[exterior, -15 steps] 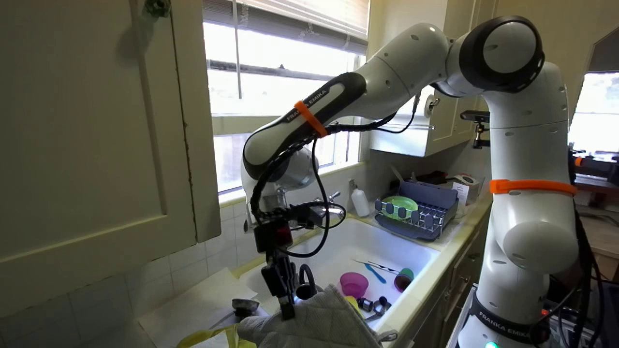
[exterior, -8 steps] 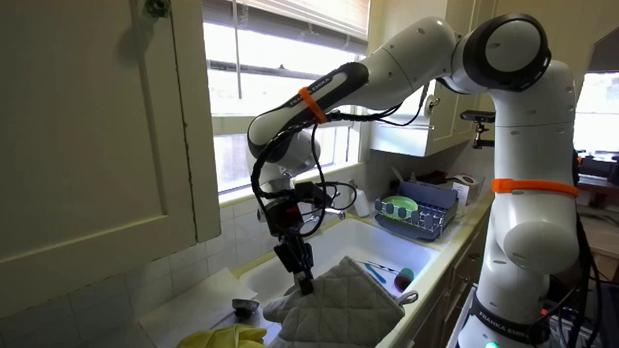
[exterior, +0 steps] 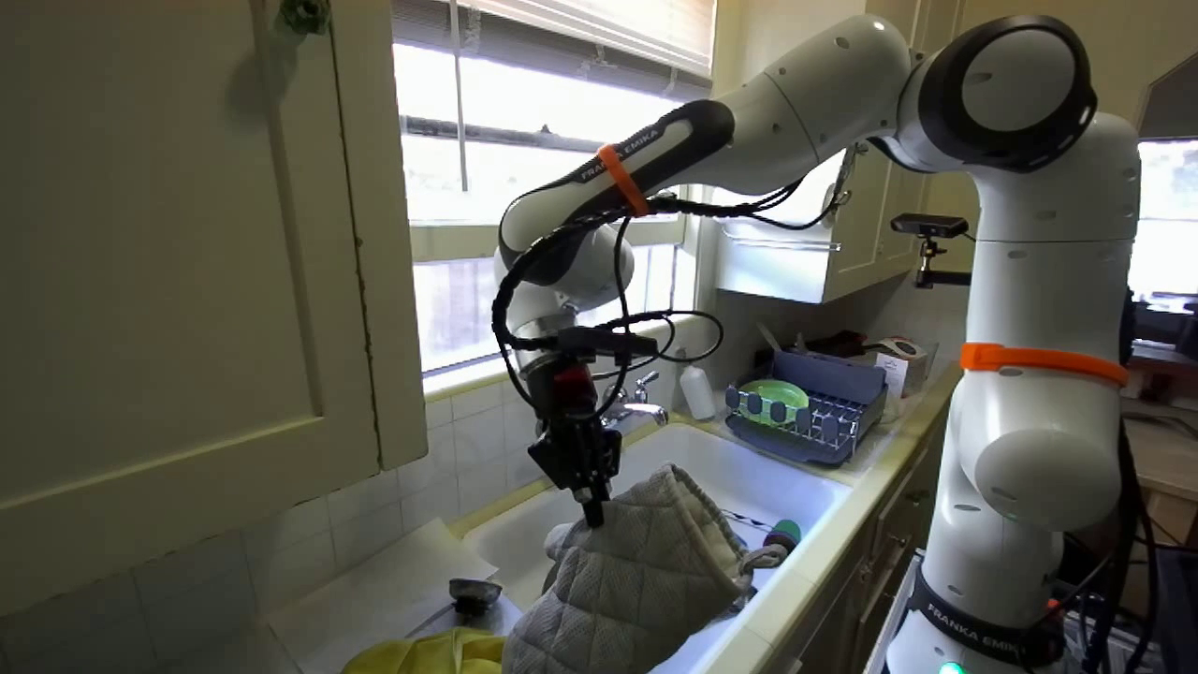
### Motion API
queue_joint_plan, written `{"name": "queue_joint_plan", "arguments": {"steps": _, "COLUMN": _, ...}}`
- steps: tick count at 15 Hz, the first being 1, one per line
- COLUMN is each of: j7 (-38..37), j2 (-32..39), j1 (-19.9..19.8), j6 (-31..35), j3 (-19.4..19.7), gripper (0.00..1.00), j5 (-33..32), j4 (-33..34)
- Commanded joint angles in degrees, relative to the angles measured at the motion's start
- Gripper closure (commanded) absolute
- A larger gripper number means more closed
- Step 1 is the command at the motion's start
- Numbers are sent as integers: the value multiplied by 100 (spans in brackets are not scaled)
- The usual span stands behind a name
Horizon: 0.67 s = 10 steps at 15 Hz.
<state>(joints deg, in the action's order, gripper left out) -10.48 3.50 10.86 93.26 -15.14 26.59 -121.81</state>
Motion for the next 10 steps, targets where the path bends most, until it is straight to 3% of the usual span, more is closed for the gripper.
{"name": "queue_joint_plan", "arguments": {"steps": 1, "j7": -720, "j2": -515, "j1": 56, "j6": -93, "j3": 147, "gripper": 97, "j5": -59, "j4": -273}}
{"name": "queue_joint_plan", "arguments": {"steps": 5, "j7": -1244, "j2": -984, "j1": -5, "j6": -21, "j3": 243, "gripper": 97, "j5": -8, "j4": -552}}
{"name": "queue_joint_plan", "arguments": {"steps": 6, "j7": -993, "j2": -577, "j1": 29, "j6": -15, "j3": 221, "gripper": 97, "j5": -27, "j4": -250}}
{"name": "queue_joint_plan", "arguments": {"steps": 7, "j7": -1018, "j2": -649, "j1": 23, "j6": -15, "j3": 232, "gripper": 89, "j5": -27, "j4": -281}}
{"name": "queue_joint_plan", "arguments": {"steps": 10, "j7": -1014, "j2": -609, "j1": 26, "j6": -15, "j3": 234, "gripper": 89, "j5": -27, "j4": -270}}
